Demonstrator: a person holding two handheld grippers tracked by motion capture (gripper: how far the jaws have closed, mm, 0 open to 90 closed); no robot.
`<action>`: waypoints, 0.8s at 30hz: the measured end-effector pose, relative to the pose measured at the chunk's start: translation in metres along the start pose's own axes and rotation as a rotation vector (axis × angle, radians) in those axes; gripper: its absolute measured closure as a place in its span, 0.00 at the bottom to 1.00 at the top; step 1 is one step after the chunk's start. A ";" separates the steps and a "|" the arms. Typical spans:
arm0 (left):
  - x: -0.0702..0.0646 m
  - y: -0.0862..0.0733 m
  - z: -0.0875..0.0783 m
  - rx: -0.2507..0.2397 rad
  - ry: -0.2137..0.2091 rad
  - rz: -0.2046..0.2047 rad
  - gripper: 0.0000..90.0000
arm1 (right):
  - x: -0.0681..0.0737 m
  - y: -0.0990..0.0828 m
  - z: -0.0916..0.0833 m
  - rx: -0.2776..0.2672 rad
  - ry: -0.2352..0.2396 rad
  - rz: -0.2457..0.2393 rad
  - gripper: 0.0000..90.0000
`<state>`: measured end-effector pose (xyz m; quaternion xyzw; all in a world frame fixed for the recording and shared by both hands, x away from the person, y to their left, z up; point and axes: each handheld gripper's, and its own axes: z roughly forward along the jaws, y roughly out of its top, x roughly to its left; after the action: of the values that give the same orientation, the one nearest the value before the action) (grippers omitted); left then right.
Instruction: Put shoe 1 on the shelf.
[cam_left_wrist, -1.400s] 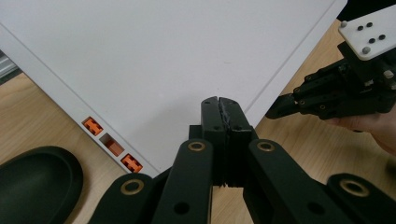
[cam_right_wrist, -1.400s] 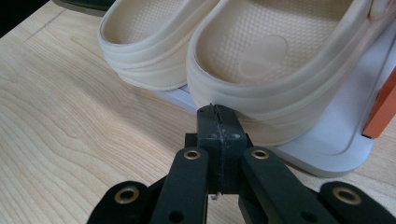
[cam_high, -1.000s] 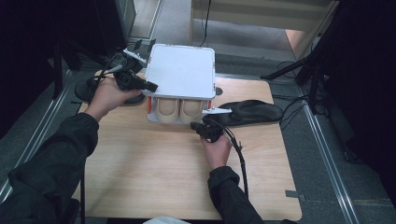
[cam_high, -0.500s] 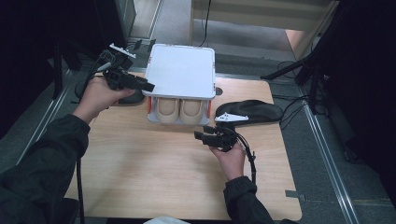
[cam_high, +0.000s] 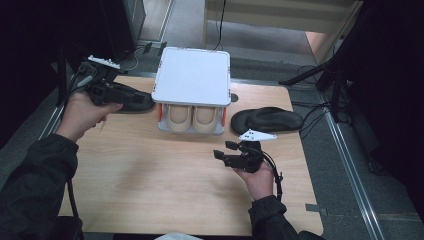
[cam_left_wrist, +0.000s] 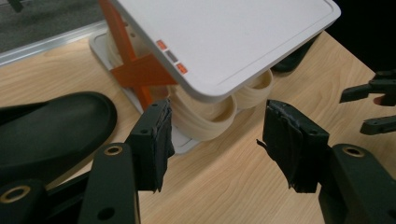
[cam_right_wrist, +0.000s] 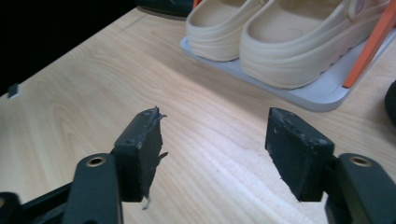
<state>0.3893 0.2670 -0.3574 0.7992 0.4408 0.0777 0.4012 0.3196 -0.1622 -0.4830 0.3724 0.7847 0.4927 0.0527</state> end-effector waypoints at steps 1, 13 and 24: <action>0.001 -0.004 -0.001 -0.002 0.007 -0.004 0.48 | 0.001 -0.001 -0.002 0.004 0.004 0.003 0.41; 0.027 -0.045 0.016 0.013 0.038 -0.077 0.61 | -0.005 -0.013 -0.011 0.003 0.016 -0.001 0.44; 0.041 -0.064 0.039 -0.007 0.041 -0.102 1.00 | -0.008 -0.014 -0.013 -0.009 -0.003 0.024 0.49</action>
<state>0.3911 0.2945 -0.4383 0.7726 0.4886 0.0750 0.3984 0.3118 -0.1807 -0.4902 0.3824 0.7778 0.4964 0.0494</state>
